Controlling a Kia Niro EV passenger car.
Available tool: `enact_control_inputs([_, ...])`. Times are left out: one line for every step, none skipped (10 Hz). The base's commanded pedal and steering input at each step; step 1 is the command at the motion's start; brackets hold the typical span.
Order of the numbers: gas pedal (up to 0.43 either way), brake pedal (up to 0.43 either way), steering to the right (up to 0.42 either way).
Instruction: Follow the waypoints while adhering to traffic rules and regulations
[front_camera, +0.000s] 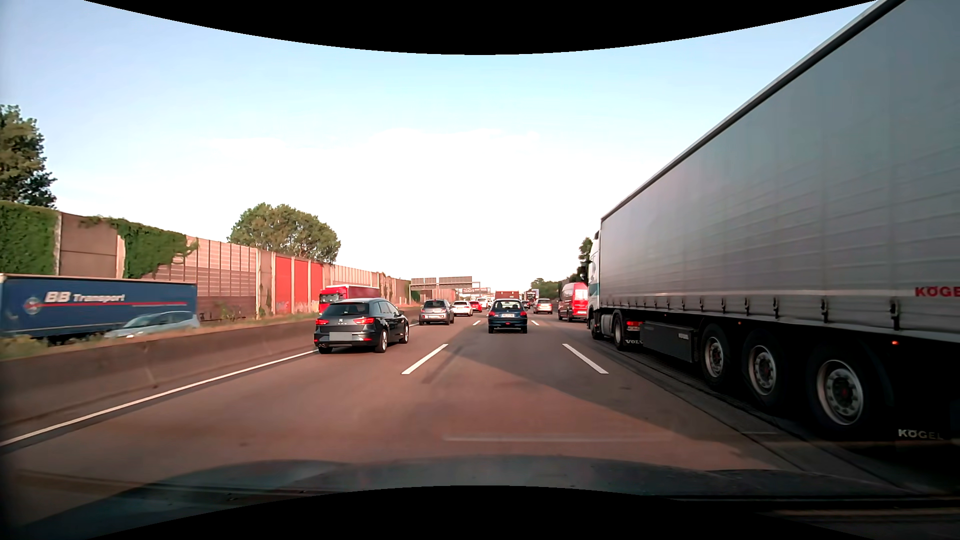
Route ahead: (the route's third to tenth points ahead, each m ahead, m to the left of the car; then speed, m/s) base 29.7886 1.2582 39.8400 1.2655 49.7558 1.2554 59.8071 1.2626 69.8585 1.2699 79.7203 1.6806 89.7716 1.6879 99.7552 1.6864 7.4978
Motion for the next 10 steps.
enact_control_inputs([0.13,0.0,-0.003])
enact_control_inputs([0.13,0.0,-0.003])
enact_control_inputs([0.13,0.0,-0.002])
enact_control_inputs([0.138,0.0,-0.003])
enact_control_inputs([0.138,0.0,-0.003])
enact_control_inputs([0.15,0.0,-0.003])
enact_control_inputs([0.15,0.0,-0.003])
enact_control_inputs([0.157,0.0,-0.004])
enact_control_inputs([0.157,0.0,-0.006])
enact_control_inputs([0.157,0.0,-0.006])
